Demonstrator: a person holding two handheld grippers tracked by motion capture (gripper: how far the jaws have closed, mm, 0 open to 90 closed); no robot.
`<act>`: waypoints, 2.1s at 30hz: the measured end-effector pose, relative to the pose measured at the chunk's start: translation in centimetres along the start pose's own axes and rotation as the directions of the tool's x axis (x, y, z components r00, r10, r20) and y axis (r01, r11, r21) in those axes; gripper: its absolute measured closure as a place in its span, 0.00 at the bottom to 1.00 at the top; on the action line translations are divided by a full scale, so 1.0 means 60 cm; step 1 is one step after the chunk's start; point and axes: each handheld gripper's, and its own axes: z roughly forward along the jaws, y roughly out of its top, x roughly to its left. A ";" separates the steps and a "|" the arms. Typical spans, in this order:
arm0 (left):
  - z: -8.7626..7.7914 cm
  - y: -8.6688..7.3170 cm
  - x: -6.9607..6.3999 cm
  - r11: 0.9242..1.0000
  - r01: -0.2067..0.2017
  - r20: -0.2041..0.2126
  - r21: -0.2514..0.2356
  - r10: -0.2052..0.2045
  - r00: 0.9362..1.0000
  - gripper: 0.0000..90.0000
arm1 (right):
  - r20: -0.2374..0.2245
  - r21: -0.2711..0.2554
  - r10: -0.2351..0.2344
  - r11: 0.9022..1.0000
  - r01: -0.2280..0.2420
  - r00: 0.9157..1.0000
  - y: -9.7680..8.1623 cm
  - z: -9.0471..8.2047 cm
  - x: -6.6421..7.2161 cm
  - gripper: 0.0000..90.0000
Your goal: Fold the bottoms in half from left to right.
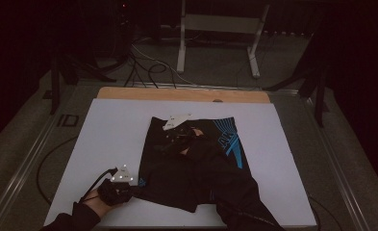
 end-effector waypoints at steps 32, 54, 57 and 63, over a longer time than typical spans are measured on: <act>-0.012 0.004 -0.008 0.999 -0.015 0.009 -0.034 0.016 1.000 0.95 | 0.064 -0.031 0.085 0.996 -0.083 0.994 0.016 0.107 -0.032 0.15; -0.013 0.002 -0.008 0.999 -0.023 0.011 -0.037 0.024 1.000 0.95 | 0.278 0.101 0.268 0.947 -0.306 0.923 0.037 0.203 -0.057 0.33; -0.013 0.002 -0.008 0.999 -0.024 0.010 -0.038 0.025 1.000 0.95 | 0.288 0.109 0.271 0.943 -0.313 0.918 0.035 0.211 -0.055 0.34; -0.012 0.002 -0.009 0.999 -0.027 0.008 -0.037 0.027 1.000 0.95 | 0.316 0.140 0.268 0.936 -0.324 0.910 0.024 0.227 -0.054 0.40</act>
